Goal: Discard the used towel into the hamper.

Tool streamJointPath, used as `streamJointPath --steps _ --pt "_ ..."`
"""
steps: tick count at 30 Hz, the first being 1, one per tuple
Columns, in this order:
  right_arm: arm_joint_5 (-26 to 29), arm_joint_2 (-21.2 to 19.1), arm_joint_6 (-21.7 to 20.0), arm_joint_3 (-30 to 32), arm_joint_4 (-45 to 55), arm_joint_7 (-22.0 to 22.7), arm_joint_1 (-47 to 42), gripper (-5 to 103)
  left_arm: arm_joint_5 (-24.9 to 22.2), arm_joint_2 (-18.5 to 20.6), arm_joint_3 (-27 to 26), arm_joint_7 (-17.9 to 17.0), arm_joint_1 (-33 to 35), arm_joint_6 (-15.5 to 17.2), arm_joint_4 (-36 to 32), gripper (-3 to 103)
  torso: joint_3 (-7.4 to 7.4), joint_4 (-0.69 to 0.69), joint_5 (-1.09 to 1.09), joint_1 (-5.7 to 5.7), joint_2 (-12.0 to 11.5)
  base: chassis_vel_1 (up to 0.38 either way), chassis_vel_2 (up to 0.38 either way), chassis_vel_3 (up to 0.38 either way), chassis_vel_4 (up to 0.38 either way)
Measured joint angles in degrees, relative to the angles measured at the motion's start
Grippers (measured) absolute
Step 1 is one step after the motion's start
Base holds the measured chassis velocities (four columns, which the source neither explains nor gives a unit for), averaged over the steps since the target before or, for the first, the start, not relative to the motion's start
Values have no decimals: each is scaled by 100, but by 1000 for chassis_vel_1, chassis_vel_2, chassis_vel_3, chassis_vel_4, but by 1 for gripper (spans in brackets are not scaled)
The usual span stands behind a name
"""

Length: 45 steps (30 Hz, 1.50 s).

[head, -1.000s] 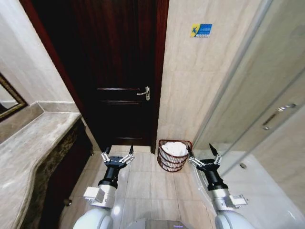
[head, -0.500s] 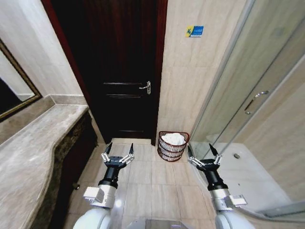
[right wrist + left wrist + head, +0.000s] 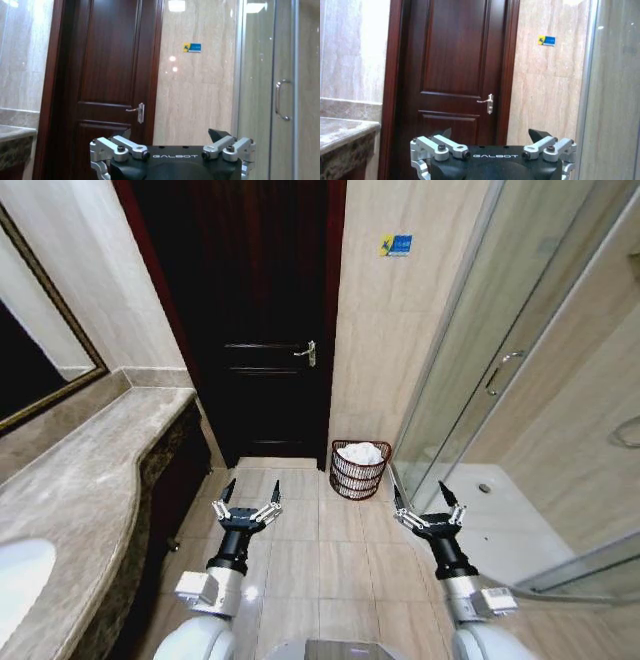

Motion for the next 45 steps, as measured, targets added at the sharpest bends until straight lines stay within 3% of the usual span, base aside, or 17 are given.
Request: streamJointPath --steps 16,45 --pt "0 0 0 0 0 0 -3 100 0 1 0 0 1 0 0 100 -2 -2 -3 -6 3 155 -163 -166 163" --pt "0 0 0 0 0 0 -1 100 0 1 0 0 0 0 0 100 0 -2 -4 -1 0 -7 6 6 -3"
